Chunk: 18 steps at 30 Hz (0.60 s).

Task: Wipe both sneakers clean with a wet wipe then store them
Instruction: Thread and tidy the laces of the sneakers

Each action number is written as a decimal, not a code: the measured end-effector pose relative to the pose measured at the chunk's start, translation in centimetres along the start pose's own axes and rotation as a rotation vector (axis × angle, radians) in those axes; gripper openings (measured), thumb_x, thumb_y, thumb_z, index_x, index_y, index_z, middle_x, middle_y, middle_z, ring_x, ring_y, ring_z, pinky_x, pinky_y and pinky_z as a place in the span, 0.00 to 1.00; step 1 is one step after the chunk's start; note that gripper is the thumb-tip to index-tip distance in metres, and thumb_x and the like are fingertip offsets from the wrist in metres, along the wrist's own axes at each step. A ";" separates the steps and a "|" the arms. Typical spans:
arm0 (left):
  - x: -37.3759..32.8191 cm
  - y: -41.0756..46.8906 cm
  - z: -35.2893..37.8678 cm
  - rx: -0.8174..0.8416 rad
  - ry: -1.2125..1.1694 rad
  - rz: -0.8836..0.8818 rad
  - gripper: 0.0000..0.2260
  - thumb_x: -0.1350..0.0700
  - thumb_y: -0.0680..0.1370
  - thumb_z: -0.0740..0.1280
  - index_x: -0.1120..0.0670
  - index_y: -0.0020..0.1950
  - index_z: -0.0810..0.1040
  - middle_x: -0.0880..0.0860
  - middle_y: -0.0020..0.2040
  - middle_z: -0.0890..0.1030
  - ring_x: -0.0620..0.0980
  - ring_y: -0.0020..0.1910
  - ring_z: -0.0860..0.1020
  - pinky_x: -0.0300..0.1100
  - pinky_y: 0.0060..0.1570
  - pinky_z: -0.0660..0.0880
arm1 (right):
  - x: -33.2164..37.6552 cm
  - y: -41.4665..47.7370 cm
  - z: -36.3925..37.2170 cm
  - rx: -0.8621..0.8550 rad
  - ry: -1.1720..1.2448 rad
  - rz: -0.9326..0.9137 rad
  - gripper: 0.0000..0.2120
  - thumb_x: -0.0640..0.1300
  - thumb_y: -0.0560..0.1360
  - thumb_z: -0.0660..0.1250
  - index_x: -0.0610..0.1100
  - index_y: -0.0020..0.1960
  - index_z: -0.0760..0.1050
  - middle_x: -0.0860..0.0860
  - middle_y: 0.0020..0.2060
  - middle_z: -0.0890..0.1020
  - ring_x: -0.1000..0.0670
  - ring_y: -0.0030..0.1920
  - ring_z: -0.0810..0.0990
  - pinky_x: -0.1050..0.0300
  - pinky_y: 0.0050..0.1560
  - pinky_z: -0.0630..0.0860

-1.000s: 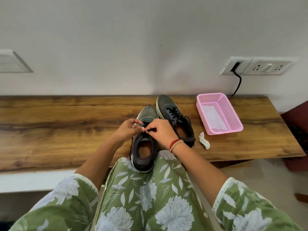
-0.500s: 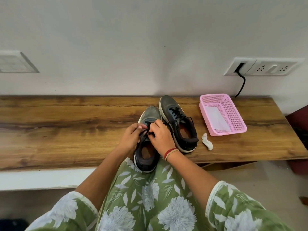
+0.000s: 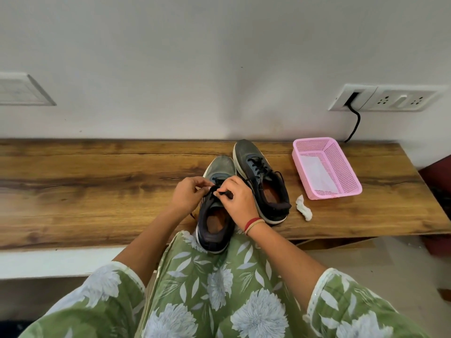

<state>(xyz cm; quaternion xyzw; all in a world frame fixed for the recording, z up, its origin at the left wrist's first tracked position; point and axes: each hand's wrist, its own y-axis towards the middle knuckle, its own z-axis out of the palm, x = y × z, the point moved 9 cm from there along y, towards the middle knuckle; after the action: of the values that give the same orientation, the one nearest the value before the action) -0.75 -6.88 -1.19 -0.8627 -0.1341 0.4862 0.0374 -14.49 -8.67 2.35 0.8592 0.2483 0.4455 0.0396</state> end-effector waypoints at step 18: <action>0.6 -1.8 -2.0 -0.132 0.350 -0.014 0.04 0.55 0.78 0.67 0.50 0.48 0.82 0.44 0.36 0.77 0.46 0.34 0.74 0.40 0.36 0.67 | -6.0 -1.7 -2.4 -0.063 0.041 0.569 0.13 0.48 0.67 0.76 0.45 0.33 0.73 0.55 0.29 0.75 0.57 0.32 0.72 0.64 0.36 0.67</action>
<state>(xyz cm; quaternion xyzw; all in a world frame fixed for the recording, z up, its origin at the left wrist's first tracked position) 0.87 -4.80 -0.34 -0.9338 -0.1630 0.3184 0.0067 -19.95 -10.29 -1.17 0.8835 -0.0161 0.4636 -0.0655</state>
